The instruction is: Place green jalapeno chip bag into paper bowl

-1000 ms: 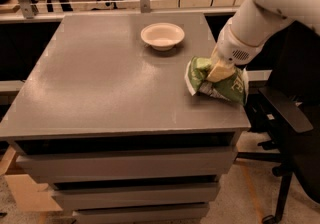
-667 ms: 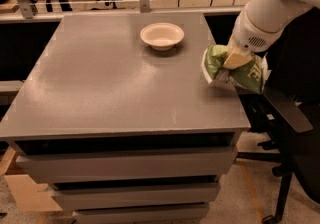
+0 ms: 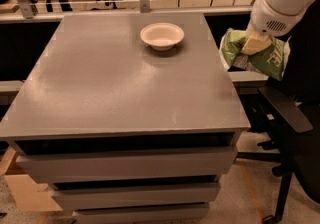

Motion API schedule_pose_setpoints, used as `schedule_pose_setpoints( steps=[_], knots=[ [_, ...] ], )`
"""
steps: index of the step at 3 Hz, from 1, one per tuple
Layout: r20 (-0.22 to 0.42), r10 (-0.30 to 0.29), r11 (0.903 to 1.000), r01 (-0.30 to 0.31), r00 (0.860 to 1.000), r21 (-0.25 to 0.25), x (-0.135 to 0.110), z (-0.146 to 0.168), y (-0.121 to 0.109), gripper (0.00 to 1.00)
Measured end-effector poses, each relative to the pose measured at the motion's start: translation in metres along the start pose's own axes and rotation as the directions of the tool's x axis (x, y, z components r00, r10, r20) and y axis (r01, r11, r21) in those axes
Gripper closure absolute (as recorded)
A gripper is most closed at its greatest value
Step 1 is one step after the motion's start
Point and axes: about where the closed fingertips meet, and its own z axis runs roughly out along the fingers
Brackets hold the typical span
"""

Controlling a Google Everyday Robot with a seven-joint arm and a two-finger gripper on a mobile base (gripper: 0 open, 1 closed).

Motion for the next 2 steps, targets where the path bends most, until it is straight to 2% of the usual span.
schedule_pose_setpoints(
  steps=[1,2],
  knots=[
    [0.019,-0.031,0.9994,0.031,0.999,0.017,-0.012,0.003,-0.014,1.0],
    [0.054,-0.082,0.9956,0.079,0.995,0.05,-0.037,0.009,-0.038,1.0]
  ],
)
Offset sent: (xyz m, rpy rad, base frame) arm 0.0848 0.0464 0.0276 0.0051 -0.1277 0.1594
